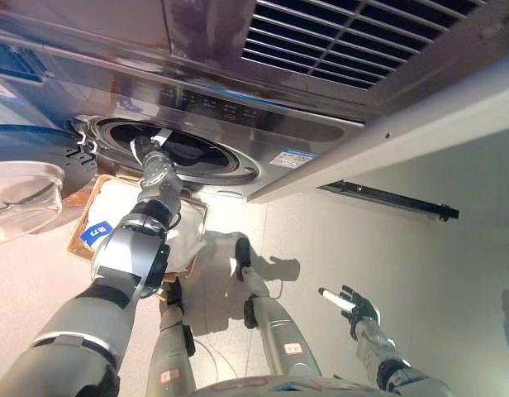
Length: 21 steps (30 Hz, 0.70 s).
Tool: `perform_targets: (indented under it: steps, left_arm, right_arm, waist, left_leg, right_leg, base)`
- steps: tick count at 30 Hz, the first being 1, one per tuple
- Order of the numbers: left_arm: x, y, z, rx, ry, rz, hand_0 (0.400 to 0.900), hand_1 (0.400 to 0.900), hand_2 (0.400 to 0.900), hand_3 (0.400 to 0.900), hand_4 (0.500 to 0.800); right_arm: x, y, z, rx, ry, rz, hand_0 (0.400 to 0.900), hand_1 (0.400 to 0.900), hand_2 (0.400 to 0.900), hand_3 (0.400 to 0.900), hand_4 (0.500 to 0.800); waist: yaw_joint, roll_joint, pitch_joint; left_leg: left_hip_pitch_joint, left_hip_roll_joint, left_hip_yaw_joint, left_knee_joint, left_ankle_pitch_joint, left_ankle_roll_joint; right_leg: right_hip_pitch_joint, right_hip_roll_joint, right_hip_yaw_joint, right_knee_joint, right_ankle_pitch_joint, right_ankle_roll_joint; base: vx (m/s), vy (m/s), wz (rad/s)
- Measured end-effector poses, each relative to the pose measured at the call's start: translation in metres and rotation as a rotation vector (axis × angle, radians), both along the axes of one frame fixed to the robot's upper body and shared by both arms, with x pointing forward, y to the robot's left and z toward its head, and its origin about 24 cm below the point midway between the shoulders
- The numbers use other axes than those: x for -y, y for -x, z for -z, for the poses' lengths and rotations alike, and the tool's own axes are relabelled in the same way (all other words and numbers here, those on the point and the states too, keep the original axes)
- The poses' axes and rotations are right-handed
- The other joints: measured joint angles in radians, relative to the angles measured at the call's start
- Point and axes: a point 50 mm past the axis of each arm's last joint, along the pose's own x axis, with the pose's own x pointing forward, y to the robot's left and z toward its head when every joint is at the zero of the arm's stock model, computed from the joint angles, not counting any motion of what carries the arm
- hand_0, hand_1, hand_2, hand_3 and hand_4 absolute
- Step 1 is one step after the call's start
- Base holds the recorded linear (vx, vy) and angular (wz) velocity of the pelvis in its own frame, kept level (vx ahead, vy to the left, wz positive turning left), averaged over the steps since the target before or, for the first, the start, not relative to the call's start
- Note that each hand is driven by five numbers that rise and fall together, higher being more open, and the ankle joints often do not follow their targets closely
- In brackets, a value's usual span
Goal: Put the clothes in the basket into the washing machine.
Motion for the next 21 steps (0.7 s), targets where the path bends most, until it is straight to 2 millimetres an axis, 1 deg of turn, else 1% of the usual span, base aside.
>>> perform_targets:
  steps: [2,5,6,7,8,10,14,17,21]
  left_arm:
    - [0.011,0.001,0.004,0.037,0.082,0.045,0.4,0.4,0.4,0.4,0.5]
    - [0.027,0.004,0.015,0.044,0.207,0.061,0.4,0.4,0.4,0.4,0.5]
    - [0.034,0.005,0.019,0.035,0.232,0.068,0.429,0.429,0.429,0.429,0.518]
    - [0.036,0.005,0.02,0.036,0.246,0.066,0.643,0.643,0.643,0.643,0.646]
    - [0.037,0.005,0.02,0.042,0.257,0.062,0.9,0.9,0.9,0.9,0.8]
    - [0.036,0.005,0.02,0.055,0.262,0.06,0.9,0.9,0.9,0.9,0.8]
    - [0.033,0.006,0.018,0.098,0.294,0.065,0.9,0.9,0.9,0.9,0.8]
    - [0.032,0.007,0.02,0.103,0.309,0.067,0.9,0.9,0.9,0.9,0.8]
    - [0.031,0.01,0.028,0.084,0.311,0.063,0.9,0.9,0.9,0.9,0.8]
  right_arm:
    - [0.0,-0.002,-0.001,0.005,-0.002,-0.003,0.9,0.9,0.9,0.9,0.8]
    - [-0.002,-0.012,-0.005,0.035,-0.008,-0.015,0.9,0.9,0.9,0.9,0.8]
    - [-0.002,-0.016,-0.006,0.045,-0.008,-0.017,0.9,0.9,0.9,0.9,0.8]
    - [-0.002,-0.017,-0.007,0.054,-0.006,-0.018,0.9,0.9,0.9,0.9,0.8]
    - [-0.002,-0.019,-0.008,0.06,-0.006,-0.019,0.9,0.9,0.9,0.9,0.8]
    - [-0.002,-0.019,-0.008,0.065,-0.004,-0.019,0.9,0.9,0.9,0.9,0.8]
    - [-0.001,-0.013,-0.005,0.037,-0.016,-0.012,0.9,0.9,0.9,0.9,0.8]
    - [0.0,-0.011,-0.004,0.034,-0.019,-0.006,0.9,0.9,0.9,0.9,0.8]
    - [0.001,-0.01,-0.003,0.023,-0.02,-0.006,0.9,0.9,0.9,0.9,0.8]
  waist:
    - [0.014,0.0,0.0]
    - [0.018,0.001,0.001]
    - [0.018,0.002,0.001]
    - [0.019,0.004,0.002]
    - [0.02,0.005,0.003]
    - [0.02,0.006,0.004]
    - [0.031,0.008,0.005]
    - [0.038,0.021,0.012]
    - [0.045,0.046,0.02]
  left_leg:
    - [0.02,0.001,-0.001,-0.035,0.01,-0.001]
    - [0.063,0.0,-0.003,-0.066,0.011,-0.002]
    - [0.083,0.0,-0.004,-0.079,0.012,-0.001]
    - [0.095,-0.001,-0.005,-0.088,0.012,0.0]
    - [0.104,-0.002,-0.003,-0.094,0.013,0.001]
    - [0.115,-0.006,0.001,-0.111,0.022,0.003]
    - [0.125,-0.007,0.005,-0.132,0.036,0.001]
    - [0.137,-0.006,0.006,-0.152,0.046,0.0]
    - [0.156,-0.005,0.007,-0.163,0.049,0.0]
  right_leg:
    - [0.004,0.004,0.005,-0.015,0.008,-0.004]
    - [0.022,0.006,0.007,-0.016,0.01,-0.005]
    - [0.035,0.007,0.007,-0.018,0.01,-0.005]
    - [0.043,0.009,0.006,-0.018,0.01,-0.005]
    - [0.047,0.009,0.007,-0.018,0.01,-0.005]
    - [0.049,0.007,0.007,-0.019,0.01,-0.005]
    - [0.053,0.007,0.007,-0.031,0.01,-0.004]
    - [0.056,0.009,0.007,-0.031,0.01,-0.004]
    - [0.07,0.01,0.006,-0.031,0.01,-0.004]
  base:
    - [0.04,-0.002,-0.02]
    - [0.01,0.0,-0.09]
    - [0.0,0.002,-0.12]
    - [0.0,0.01,-0.12]
    - [0.01,0.0,-0.1]
    - [0.01,0.004,-0.08]
    - [0.0,-0.001,0.0]
    - [0.0,-0.006,0.06]
    - [-0.01,-0.006,0.06]
